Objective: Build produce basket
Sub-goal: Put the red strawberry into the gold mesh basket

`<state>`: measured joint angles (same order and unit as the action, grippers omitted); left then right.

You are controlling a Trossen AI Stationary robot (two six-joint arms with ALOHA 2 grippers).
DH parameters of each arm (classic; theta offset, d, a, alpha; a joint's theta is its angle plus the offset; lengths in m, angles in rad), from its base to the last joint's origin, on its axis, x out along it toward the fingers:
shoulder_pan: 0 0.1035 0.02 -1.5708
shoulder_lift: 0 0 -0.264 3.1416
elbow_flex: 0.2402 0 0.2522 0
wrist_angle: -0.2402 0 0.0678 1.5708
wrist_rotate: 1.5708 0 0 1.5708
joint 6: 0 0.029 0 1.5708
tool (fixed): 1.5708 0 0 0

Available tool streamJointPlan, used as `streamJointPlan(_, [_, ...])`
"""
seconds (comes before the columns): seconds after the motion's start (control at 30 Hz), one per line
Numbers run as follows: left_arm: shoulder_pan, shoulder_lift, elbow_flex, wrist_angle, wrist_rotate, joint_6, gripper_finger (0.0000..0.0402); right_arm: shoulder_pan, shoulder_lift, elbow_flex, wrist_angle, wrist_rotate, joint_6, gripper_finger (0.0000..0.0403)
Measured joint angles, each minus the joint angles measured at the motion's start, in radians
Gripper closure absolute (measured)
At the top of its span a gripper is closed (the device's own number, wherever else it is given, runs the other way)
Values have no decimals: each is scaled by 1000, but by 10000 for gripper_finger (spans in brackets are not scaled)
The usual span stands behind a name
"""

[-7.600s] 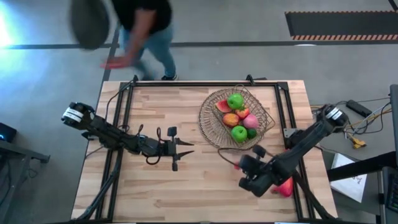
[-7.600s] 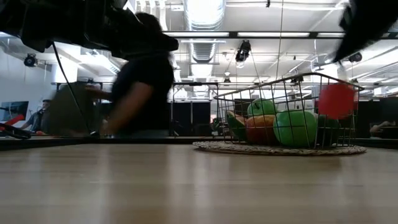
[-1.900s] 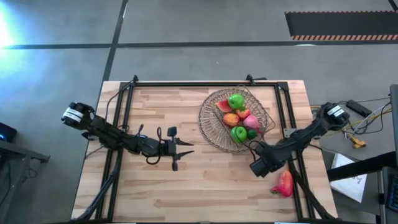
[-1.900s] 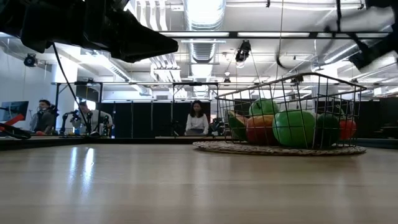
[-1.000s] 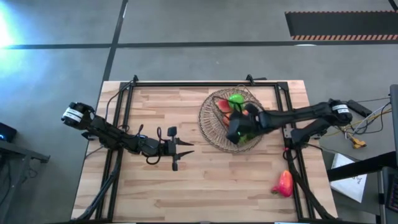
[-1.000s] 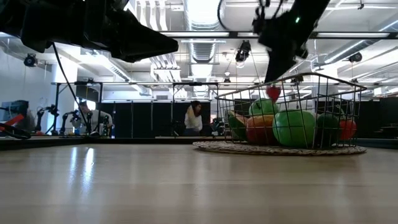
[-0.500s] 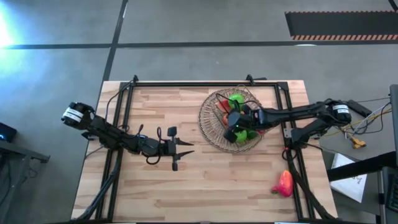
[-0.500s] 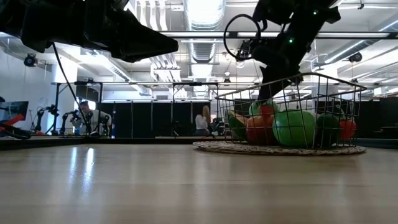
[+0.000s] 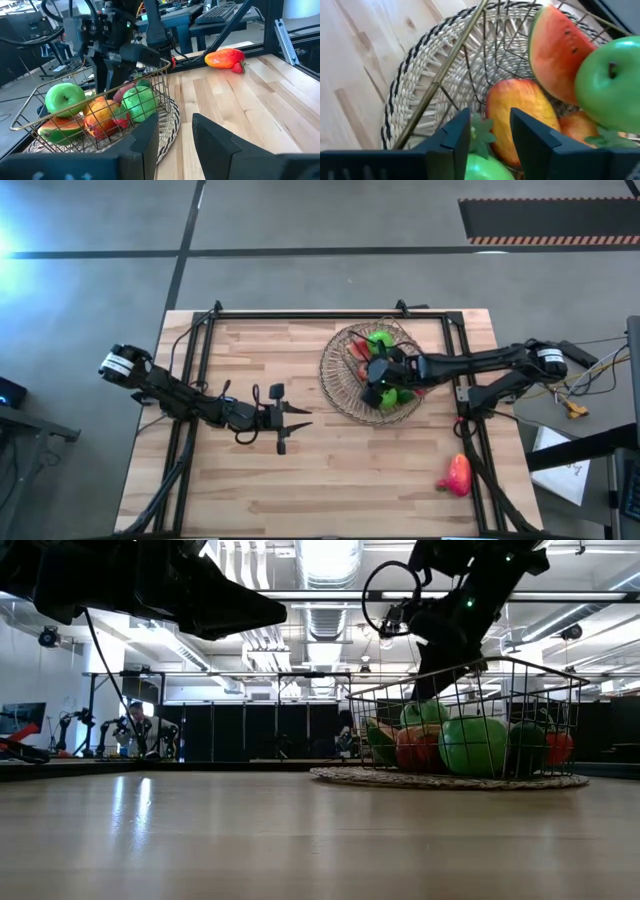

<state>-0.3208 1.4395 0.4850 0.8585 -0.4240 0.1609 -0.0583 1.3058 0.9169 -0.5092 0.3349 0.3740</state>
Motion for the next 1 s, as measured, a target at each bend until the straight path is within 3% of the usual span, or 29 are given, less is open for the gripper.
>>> streamJointPlan(0.23, [0,0,0,0,0,0,300,111,-73,92,-200,12,72,262])
streamJointPlan(0.47, [0,0,0,-2,0,-12,300,389,-76,262,-484,112,306,289])
streamJointPlan(0.6, [0,0,0,-2,0,-23,300,548,-61,309,-583,113,508,298])
streamJointPlan(0.73, [0,0,0,-3,0,-23,300,696,-36,303,-607,87,669,303])
streamJointPlan(1.0, [0,0,0,-3,0,-23,300,915,76,298,-618,-74,902,294])
